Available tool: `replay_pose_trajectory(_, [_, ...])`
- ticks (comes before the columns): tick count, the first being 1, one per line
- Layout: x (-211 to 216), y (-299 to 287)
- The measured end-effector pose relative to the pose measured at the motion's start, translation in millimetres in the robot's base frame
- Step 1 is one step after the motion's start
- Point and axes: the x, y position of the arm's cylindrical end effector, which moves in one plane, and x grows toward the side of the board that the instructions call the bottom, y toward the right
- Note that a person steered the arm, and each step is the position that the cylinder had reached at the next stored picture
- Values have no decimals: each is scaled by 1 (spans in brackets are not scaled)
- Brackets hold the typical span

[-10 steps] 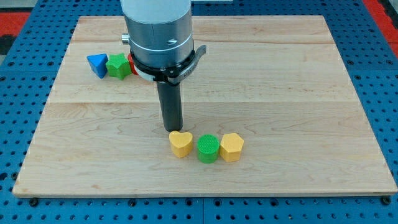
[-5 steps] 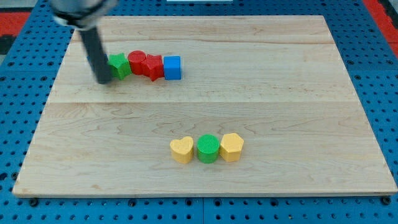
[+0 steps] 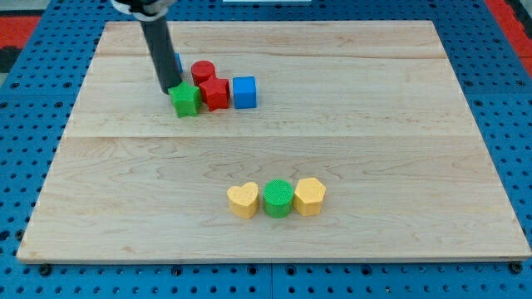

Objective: Place the green star to the left of the yellow heart

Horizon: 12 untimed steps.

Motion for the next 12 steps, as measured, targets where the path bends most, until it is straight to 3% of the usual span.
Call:
replay_pose_trajectory(3, [61,49])
replay_pose_trajectory(4, [50,103])
replay_pose_trajectory(5, [80,89])
replay_pose_trajectory(6, [100,26])
replay_pose_trajectory(7, [81,11])
replay_pose_trajectory(8, [61,-49])
replay_pose_trajectory(9, [96,-50])
replay_pose_trajectory(10, [101,-18])
replay_pose_trajectory(12, [122,-9])
